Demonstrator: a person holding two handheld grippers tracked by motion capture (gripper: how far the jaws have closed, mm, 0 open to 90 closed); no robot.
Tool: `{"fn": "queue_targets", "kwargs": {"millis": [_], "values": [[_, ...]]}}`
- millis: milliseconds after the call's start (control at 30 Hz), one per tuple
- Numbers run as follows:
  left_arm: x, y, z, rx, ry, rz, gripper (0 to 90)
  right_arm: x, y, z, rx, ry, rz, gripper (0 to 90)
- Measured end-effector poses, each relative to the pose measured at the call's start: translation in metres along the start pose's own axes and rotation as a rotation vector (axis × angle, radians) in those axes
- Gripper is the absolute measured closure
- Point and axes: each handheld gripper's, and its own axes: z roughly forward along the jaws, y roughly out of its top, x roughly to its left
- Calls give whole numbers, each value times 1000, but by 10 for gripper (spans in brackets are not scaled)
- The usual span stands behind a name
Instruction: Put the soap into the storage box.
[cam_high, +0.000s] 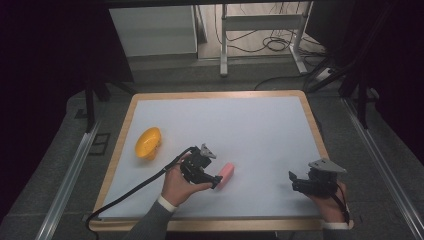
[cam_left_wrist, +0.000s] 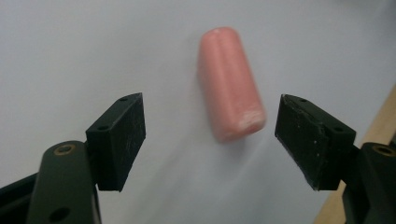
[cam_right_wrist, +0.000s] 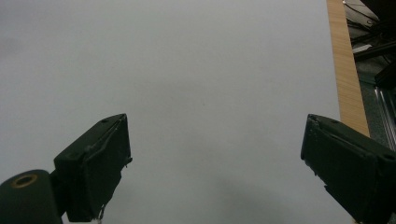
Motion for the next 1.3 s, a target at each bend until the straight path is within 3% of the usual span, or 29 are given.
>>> {"fn": "queue_targets", "kwargs": {"millis": [500,667,867,1100,1300], "values": [[5,7,22,2,-30,-60,265,0,0,-1,-1,0,0,82],[5,7,24,7,-32,-64,266,-2,0,-1,-2,-3,2,82],[-6,19,28,29,-20,-24,262,-2,0,-1,0,-4,2,82],[-4,23,42,55,-7,-44,281,-3,0,-2,-6,-6,5,82],[-4,19,55,83,-1,-49,373,-4,0,-2,-2,-10,9,82]]}}
